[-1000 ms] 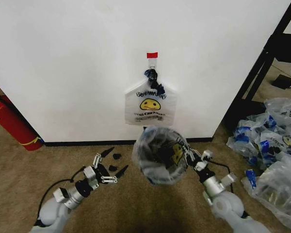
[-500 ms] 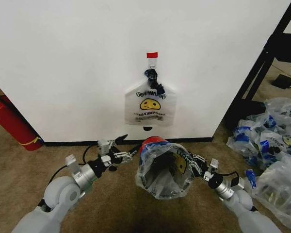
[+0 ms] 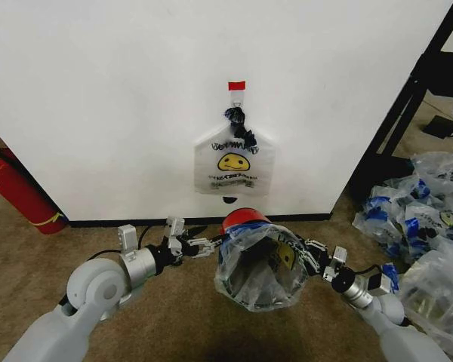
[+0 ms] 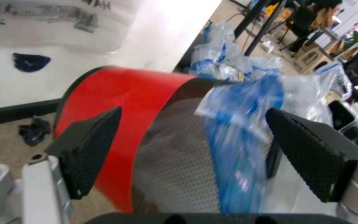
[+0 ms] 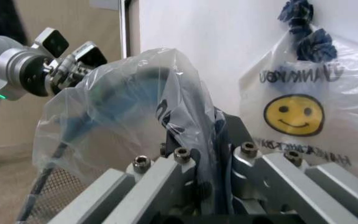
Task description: Pick up the garbage bag from the wall and place it over the trash bin.
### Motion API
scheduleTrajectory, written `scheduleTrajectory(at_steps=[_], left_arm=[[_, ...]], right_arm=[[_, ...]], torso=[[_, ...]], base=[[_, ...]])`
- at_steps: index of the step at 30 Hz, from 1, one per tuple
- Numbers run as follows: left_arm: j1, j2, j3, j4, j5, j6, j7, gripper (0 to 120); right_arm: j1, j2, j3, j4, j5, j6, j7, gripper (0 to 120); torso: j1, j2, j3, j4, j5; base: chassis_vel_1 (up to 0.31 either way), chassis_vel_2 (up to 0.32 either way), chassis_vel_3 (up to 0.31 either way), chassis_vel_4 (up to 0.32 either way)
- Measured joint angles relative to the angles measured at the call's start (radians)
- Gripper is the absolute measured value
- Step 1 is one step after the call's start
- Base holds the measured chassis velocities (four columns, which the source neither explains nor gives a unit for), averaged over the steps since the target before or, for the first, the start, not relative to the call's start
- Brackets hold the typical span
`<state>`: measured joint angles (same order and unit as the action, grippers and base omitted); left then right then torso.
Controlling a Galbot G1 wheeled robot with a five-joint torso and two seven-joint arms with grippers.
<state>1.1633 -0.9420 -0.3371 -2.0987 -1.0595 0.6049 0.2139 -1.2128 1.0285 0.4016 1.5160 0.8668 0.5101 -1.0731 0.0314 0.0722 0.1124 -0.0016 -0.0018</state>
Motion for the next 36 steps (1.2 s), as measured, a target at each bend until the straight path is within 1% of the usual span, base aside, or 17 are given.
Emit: scheduleTrajectory(at_steps=[1, 6, 12, 16, 18, 19, 21, 22, 23, 26, 27, 32, 33, 36], left_arm=[[-0.003, -0.002, 0.003, -0.001, -0.011, 0.004, -0.002, 86], [-0.012, -0.009, 0.008, -0.003, -0.037, 0.015, -0.004, 84], [-0.029, -0.01, 0.021, 0.009, -0.039, 0.022, -0.003, 77], [-0.048, -0.012, 0.032, 0.021, -0.047, 0.022, -0.003, 62], [-0.055, -0.011, 0.037, 0.026, -0.056, 0.023, -0.002, 52], [-0.055, -0.011, 0.037, 0.026, -0.056, 0.023, -0.002, 52], [-0.06, -0.01, 0.039, 0.027, -0.068, 0.025, -0.002, 43], [-0.061, -0.01, 0.039, 0.027, -0.072, 0.025, -0.002, 41], [-0.064, -0.008, 0.04, 0.028, -0.078, 0.026, -0.002, 35], [-0.069, -0.006, 0.043, 0.03, -0.086, 0.027, -0.002, 23], [-0.069, -0.006, 0.043, 0.03, -0.086, 0.027, -0.002, 23], [-0.081, -0.002, 0.05, 0.031, -0.096, 0.032, 0.001, 2], [-0.084, -0.002, 0.052, 0.03, -0.1, 0.034, 0.002, 0], [-0.088, -0.002, 0.055, 0.027, -0.104, 0.037, 0.002, 0]], right_arm=[[-0.001, 0.0, -0.002, 0.002, 0.0, -0.001, 0.003, 2], [0.0, 0.0, -0.005, 0.004, -0.001, -0.003, 0.015, 2], [0.004, 0.0, -0.01, 0.007, -0.001, -0.005, 0.031, 2], [0.007, 0.002, -0.012, 0.008, -0.001, -0.005, 0.043, 2], [0.007, 0.003, -0.012, 0.007, -0.001, -0.005, 0.048, 2], [0.007, 0.003, -0.012, 0.007, -0.001, -0.005, 0.048, 2], [0.007, 0.004, -0.012, 0.007, -0.001, -0.005, 0.052, 2], [0.007, 0.004, -0.012, 0.007, -0.001, -0.005, 0.054, 2], [0.007, 0.004, -0.012, 0.007, -0.002, -0.005, 0.06, 2], [0.007, 0.004, -0.012, 0.007, -0.004, -0.005, 0.069, 2], [0.007, 0.004, -0.012, 0.007, -0.004, -0.005, 0.069, 2], [0.006, 0.002, -0.013, 0.012, -0.005, -0.005, 0.083, 2], [0.006, 0.001, -0.013, 0.013, -0.005, -0.005, 0.085, 2], [0.006, -0.001, -0.012, 0.015, -0.005, -0.005, 0.086, 2]], torso=[[0.0, 0.0, 0.0, 0.0, 0.0], [0.0, 0.0, 0.0, 0.0, 0.0], [0.0, 0.0, 0.0, 0.0001, -0.0001], [0.0, 0.0, 0.0, 0.0, 0.0], [0.0, 0.0, 0.0, 0.0, -0.0001], [0.0, 0.0, 0.0, 0.0, -0.0001], [0.0, 0.0, 0.0, 0.0, -0.0001], [0.0, 0.0, 0.0, 0.0, 0.0], [0.0, 0.0, 0.0, 0.0, -0.0001], [0.0, 0.0, 0.0, 0.0, -0.0001], [0.0, 0.0, 0.0, 0.0, -0.0001], [0.0, 0.0, 0.0, 0.0001, -0.0001], [0.0, 0.0, 0.0, 0.0001, -0.0001], [0.0, 0.0, 0.0, 0.0001, -0.0001]], base=[[0.0, 0.0, 0.0, 0.0], [0.0, 0.0, 0.0, 0.0], [0.0, 0.0, 0.0, 0.0], [0.0, 0.0, 0.0, 0.0], [0.0, 0.0, 0.0, 0.0], [0.0, 0.0, 0.0, 0.0], [0.0, 0.0, 0.0, 0.0], [0.0, 0.0, 0.0, 0.0], [0.0, 0.0, 0.0, 0.0], [0.0, 0.0, 0.0, 0.0], [0.0, 0.0, 0.0, 0.0], [0.0, 0.0, 0.0, 0.0], [0.0, 0.0, 0.0, 0.0], [0.0, 0.0, 0.0, 0.0]])
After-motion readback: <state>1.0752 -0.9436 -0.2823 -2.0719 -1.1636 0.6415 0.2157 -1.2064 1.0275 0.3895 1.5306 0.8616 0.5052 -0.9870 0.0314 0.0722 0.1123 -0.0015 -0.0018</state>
